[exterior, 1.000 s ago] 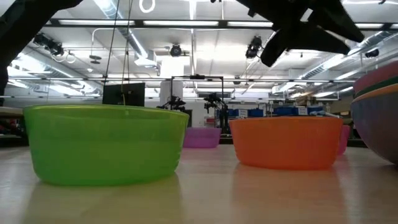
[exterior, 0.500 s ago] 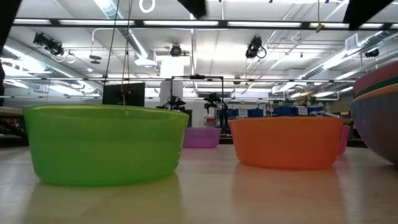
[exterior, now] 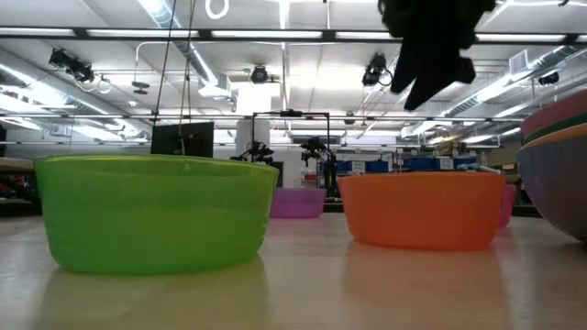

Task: Nest bowls inside each other
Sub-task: Stack the red bowl on top of the light blue bowl

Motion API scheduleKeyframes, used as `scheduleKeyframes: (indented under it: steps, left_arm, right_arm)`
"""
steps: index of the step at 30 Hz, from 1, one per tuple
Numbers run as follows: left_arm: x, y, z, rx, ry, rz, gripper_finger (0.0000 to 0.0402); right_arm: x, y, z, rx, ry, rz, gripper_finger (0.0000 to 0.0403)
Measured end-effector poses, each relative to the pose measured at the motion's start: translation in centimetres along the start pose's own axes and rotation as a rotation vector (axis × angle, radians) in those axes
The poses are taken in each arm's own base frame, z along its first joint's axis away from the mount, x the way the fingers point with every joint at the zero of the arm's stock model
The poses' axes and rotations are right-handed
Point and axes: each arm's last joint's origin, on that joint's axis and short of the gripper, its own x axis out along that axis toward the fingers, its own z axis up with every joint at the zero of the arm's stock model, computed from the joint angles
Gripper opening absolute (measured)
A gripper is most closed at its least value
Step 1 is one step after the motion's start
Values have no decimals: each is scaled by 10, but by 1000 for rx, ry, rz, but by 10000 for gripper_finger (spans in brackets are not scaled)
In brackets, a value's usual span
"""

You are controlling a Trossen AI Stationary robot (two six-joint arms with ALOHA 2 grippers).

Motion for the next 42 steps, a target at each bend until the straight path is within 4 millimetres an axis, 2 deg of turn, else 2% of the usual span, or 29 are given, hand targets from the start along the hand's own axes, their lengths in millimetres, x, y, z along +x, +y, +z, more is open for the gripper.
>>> scheduleKeyframes:
  steps: [4, 10, 22, 27, 29, 33, 34, 38, 42]
  left_arm:
    - [-2, -2, -14, 0, 5, 3, 104]
    - [12, -7, -34, 8, 43, 49, 104]
    - [29, -15, -57, 8, 90, 109, 103]
    - [34, -16, -62, 17, 104, 125, 103]
    - [36, -16, -65, 23, 110, 131, 103]
    - [40, -17, -70, 13, 118, 147, 103]
    - [42, -18, -71, 8, 120, 152, 103]
    - [46, -19, -76, 9, 132, 162, 103]
    - [49, -20, -80, 6, 153, 159, 103]
  right_arm:
    - [27, -4, 4, 16, 73, -59, 206]
    - [62, -8, -1, 33, 180, -149, 206]
    - [105, -11, -20, 68, 326, -283, 201]
    - [119, -13, -24, 22, 361, -310, 159]
    - [120, -14, -23, 18, 361, -310, 123]
    - [114, -15, -19, -5, 360, -291, 24]
    - [111, -15, -18, -17, 354, -281, 13]
    - [91, -18, -12, -34, 320, -279, 3]
    - [52, -16, -3, -57, 279, -288, 1]
